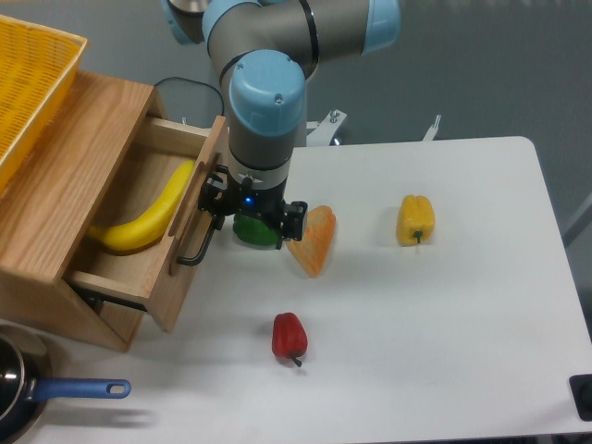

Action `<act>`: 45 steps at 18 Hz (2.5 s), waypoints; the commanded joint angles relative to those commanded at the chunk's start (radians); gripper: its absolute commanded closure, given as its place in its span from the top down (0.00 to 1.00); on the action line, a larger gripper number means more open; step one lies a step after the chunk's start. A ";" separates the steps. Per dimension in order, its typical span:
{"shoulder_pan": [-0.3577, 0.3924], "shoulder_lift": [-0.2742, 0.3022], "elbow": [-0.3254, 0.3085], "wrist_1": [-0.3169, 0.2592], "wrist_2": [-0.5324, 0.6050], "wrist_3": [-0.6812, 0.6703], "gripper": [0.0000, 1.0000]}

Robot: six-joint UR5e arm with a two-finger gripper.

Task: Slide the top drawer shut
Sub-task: 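Push the drawer front with the gripper into the wooden cabinet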

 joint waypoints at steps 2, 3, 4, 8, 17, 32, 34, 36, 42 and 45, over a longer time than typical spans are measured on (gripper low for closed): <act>-0.012 0.000 -0.002 0.000 -0.002 -0.002 1.00; -0.014 0.000 0.000 0.000 -0.002 -0.005 1.00; -0.018 0.000 0.000 0.000 -0.006 -0.009 1.00; -0.029 0.002 0.002 0.000 -0.034 -0.012 1.00; -0.060 0.006 -0.002 -0.002 -0.035 -0.014 1.00; -0.115 0.009 -0.005 -0.002 -0.035 -0.043 1.00; -0.120 0.009 -0.005 -0.002 -0.035 -0.044 1.00; -0.127 0.009 -0.005 0.000 -0.035 -0.044 1.00; -0.144 0.011 -0.005 0.000 -0.034 -0.054 1.00; -0.147 0.011 -0.005 0.000 -0.035 -0.054 1.00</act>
